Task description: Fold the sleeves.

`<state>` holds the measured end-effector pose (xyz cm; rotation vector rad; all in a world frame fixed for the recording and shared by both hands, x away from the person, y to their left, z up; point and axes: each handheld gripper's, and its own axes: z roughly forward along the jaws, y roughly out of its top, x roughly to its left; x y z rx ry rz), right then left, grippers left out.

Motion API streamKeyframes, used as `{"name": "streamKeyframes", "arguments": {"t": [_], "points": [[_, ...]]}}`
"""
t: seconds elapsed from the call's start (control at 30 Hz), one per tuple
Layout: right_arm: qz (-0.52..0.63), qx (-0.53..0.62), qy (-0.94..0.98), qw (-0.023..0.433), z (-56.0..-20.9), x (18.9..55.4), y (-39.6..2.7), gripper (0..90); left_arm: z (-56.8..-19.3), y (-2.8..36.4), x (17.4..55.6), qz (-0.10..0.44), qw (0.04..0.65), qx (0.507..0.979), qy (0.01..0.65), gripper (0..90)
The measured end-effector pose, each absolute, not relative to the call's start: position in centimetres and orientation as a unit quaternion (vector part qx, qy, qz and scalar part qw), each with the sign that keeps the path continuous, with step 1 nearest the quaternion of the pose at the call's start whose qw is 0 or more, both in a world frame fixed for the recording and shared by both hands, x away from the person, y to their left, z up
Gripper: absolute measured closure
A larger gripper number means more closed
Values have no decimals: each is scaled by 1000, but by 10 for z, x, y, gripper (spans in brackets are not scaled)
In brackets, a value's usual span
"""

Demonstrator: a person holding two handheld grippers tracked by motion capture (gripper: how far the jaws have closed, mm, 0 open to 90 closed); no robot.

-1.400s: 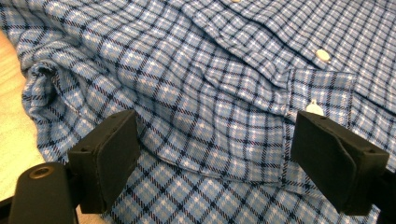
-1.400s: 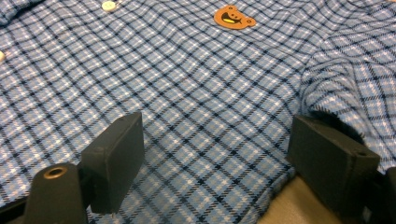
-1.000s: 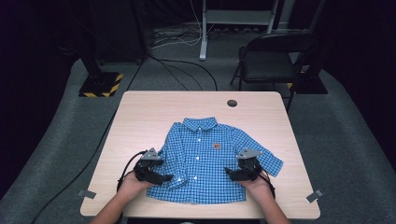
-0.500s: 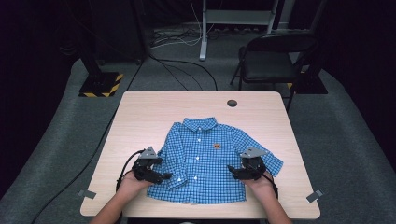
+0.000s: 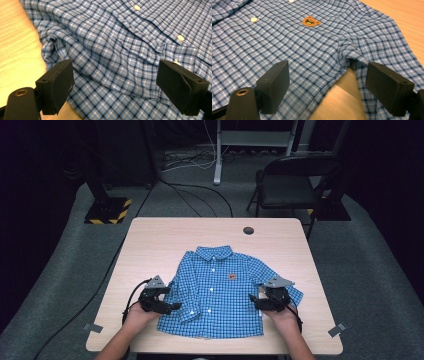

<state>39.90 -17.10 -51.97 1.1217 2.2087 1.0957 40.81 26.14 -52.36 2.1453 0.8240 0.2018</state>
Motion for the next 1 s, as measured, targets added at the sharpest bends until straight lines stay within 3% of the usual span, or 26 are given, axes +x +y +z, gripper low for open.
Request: {"name": "streamKeyframes", "arguments": {"t": [1.0], "points": [[385,468,758,241,-518,392,-213,199,-521,265,421,88,409,845,333,142]]}}
